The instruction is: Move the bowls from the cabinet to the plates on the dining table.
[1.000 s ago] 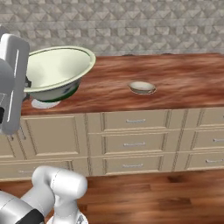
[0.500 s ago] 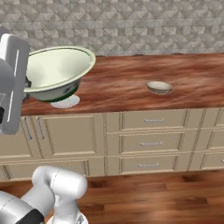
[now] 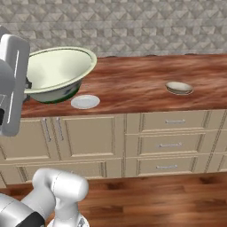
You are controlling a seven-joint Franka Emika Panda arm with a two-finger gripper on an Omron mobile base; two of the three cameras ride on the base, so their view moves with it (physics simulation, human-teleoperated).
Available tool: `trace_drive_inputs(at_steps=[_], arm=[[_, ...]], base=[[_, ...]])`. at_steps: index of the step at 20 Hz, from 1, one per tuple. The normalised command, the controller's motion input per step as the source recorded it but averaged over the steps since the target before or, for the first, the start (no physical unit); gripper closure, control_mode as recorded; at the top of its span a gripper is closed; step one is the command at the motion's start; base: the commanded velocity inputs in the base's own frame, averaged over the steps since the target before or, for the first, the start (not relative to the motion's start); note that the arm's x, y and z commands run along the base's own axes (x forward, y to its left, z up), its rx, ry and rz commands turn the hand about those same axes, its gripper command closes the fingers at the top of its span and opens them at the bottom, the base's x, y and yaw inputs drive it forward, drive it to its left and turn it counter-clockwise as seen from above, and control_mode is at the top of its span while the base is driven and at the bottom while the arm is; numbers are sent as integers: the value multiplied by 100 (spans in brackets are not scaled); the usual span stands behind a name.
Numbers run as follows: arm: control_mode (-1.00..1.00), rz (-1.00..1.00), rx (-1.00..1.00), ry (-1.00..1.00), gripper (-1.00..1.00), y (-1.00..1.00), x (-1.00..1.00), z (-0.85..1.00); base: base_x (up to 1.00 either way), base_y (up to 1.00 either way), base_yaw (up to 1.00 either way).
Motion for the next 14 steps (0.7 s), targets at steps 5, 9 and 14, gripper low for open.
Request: trace_drive_inputs(at_steps=[5, 9, 14], arm=[[100, 0, 0, 0, 100, 0, 0, 0], [100, 0, 0, 0, 100, 0, 0, 0], [100, 0, 0, 0, 100, 0, 0, 0]], base=[[9, 62, 0], [10, 62, 0], [52, 35, -2]])
